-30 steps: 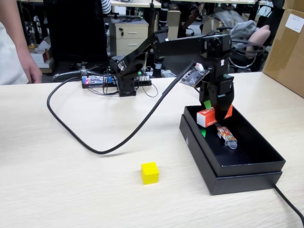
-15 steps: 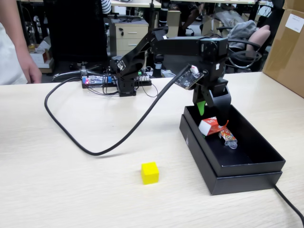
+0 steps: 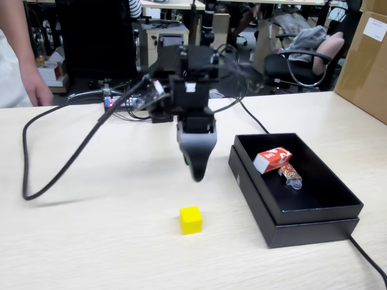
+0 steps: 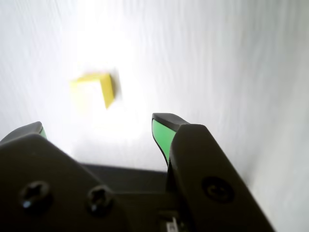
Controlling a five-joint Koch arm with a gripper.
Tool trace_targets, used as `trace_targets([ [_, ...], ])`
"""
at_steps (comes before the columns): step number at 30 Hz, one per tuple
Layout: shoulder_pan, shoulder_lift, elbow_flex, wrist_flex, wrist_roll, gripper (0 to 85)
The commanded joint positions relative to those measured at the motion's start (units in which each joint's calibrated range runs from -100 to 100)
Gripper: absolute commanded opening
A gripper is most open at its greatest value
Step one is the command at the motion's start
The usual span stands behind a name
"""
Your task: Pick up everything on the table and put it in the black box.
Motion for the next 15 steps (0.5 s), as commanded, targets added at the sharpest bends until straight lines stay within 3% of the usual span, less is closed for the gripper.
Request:
trace_targets([
  [1,-0.7,4.7,8.7,-0.6,-0.8,44.1],
  [15,-0.3,20.7,18.2,5.1,-1.4,44.0],
])
